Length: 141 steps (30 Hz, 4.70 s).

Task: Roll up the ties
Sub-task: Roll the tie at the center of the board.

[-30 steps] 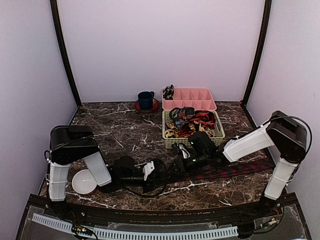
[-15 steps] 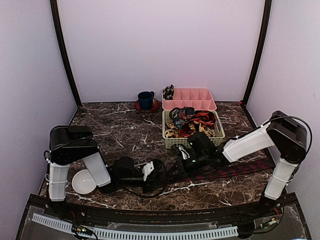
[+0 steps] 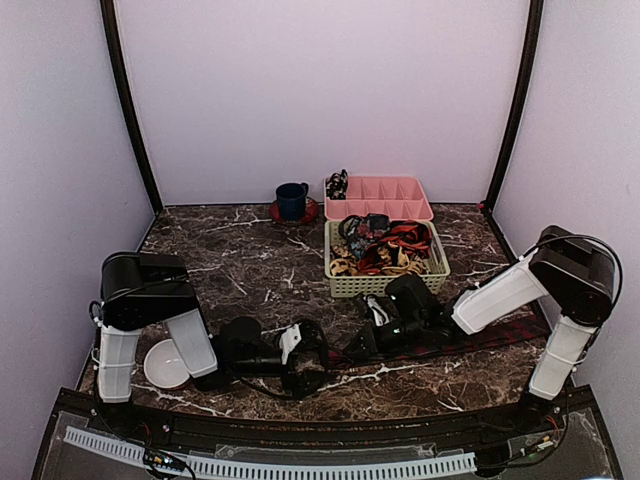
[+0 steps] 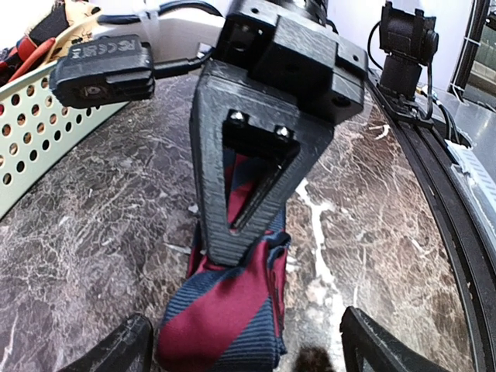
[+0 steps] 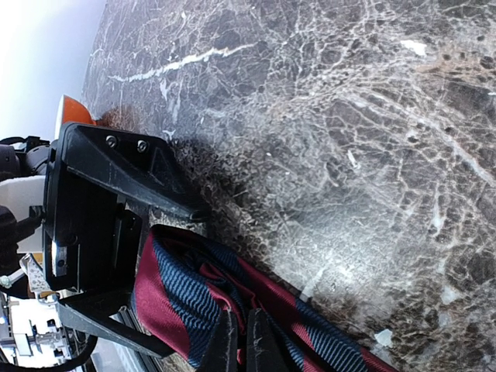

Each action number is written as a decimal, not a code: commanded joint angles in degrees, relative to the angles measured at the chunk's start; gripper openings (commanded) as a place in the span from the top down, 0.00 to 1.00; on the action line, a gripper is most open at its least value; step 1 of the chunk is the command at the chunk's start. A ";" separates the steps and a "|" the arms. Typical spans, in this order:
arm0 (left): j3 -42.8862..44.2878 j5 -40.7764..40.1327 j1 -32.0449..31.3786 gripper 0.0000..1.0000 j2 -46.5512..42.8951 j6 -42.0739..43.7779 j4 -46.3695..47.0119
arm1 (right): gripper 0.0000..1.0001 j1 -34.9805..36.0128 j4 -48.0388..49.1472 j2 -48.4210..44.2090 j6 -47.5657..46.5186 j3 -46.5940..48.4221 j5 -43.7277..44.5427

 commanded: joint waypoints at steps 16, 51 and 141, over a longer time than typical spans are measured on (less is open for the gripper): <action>0.33 -0.74 -0.49 0.66 2.76 0.22 -6.66 | 0.58 -0.61 -1.84 -6.49 6.52 -2.02 -3.63; 2.53 6.67 -0.16 0.57 3.48 0.00 0.07 | 1.00 -1.00 -5.95 4.43 3.27 -1.65 -2.73; 5.19 -1.66 -0.32 0.73 -2.20 11.04 -37.57 | 0.55 0.41 -8.96 -7.30 3.35 2.78 -6.98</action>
